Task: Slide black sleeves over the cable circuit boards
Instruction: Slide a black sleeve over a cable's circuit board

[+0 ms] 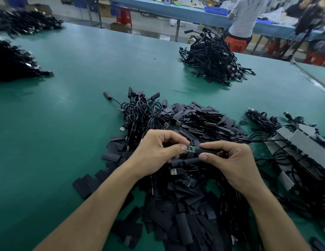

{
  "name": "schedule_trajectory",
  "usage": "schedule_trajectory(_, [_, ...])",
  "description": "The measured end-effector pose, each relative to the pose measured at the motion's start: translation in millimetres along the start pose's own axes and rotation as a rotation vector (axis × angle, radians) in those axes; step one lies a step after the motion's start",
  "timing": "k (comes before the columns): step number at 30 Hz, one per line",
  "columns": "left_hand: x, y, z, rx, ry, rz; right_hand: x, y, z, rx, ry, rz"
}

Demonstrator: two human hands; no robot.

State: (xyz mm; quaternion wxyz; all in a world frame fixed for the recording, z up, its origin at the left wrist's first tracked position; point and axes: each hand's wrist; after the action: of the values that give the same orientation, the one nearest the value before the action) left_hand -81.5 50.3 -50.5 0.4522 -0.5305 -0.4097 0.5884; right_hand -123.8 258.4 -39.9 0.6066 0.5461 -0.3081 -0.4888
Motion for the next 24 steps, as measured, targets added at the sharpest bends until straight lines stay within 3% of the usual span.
schedule_trajectory(14, [1, -2, 0, 0.019, 0.019, -0.027, 5, -8, -2, -0.154, -0.012, -0.159])
schedule_trajectory(20, [2, -3, -1, 0.023, 0.044, 0.05, 9, -9, -1, -0.273, 0.065, -0.293])
schedule_trajectory(24, [3, -4, -1, 0.025, 0.028, 0.045, 11, -8, -1, -0.357, 0.005, -0.375])
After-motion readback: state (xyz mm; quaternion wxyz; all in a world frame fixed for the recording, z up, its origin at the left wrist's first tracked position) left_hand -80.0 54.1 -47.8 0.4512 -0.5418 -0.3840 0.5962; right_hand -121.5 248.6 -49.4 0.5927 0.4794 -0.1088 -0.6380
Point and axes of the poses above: each hand's wrist, its own z-axis towards the middle knuckle, its own x-axis out of the palm, y = z × x, and after that the axes turned 10 degrees about z, right-handed
